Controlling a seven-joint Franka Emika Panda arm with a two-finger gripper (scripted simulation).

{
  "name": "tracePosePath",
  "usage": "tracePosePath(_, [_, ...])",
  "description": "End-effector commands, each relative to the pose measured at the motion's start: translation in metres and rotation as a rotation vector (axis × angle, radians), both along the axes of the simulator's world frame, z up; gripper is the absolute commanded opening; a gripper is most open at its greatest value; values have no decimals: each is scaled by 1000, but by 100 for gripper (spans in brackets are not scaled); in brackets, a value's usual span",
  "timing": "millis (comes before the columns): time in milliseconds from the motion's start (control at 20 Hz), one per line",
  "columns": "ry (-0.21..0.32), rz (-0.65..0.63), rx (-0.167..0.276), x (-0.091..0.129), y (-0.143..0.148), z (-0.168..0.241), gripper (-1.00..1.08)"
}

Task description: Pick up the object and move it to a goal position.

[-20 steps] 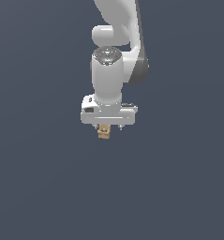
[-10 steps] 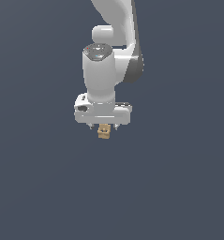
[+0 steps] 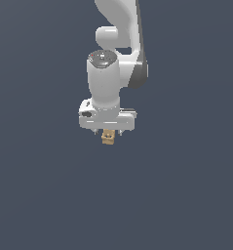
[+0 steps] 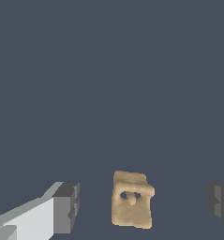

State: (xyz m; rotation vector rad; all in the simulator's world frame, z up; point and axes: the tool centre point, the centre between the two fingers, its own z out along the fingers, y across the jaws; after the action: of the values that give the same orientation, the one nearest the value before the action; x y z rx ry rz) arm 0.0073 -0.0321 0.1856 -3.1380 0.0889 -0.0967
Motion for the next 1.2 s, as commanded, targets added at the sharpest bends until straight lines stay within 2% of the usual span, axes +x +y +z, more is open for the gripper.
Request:
tracePosePath(0, [7, -14, 1, -7, 0, -11, 100])
tracePosePath(650, [54, -128, 6, -65, -4, -84, 100])
tracePosePath(900, [61, -146, 5, -75, -4, -95, 100])
tracePosePath(1150, [61, -145, 5, -75, -4, -96, 100])
